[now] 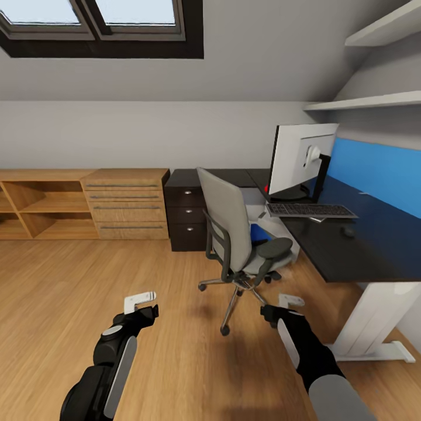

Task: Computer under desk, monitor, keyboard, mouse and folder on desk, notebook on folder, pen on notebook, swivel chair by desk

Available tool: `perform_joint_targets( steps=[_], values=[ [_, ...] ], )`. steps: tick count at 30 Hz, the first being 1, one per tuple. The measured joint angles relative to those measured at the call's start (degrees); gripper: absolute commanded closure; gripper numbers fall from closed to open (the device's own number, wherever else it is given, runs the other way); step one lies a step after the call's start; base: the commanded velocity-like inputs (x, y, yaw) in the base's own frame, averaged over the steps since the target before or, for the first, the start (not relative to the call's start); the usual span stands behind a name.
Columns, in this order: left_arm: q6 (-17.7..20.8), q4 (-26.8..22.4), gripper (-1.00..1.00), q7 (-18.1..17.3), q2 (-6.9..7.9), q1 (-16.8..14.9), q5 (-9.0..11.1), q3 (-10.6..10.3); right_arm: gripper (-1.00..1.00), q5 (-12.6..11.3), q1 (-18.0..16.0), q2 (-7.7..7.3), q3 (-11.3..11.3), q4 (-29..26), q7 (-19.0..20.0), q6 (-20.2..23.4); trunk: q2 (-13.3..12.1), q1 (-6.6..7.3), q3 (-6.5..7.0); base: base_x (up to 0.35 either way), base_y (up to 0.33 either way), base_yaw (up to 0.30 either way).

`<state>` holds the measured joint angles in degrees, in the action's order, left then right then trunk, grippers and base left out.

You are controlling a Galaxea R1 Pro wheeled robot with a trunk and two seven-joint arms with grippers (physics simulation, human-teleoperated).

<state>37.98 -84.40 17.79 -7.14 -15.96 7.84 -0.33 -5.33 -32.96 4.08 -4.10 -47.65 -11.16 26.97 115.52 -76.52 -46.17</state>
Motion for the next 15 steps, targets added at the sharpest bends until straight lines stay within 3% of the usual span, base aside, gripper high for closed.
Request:
perform_joint_targets(
  steps=[9,15],
  values=[
    [0.0,0.0,-1.0,0.0,0.05,0.0,0.0,0.1,-1.0,0.0,0.0,-0.07,-0.1,-0.2,0.0,-0.2,3.6,-1.98,-1.62,0.0,0.0,0.0],
    [0.0,-0.2,-1.0,0.1,0.05,0.0,0.1,1.7,-1.0,0.1,0.1,-0.07,-0.1,-0.1,0.1,-0.3,6.0,-3.3,-2.69,0.0,0.0,0.0]
  ],
)
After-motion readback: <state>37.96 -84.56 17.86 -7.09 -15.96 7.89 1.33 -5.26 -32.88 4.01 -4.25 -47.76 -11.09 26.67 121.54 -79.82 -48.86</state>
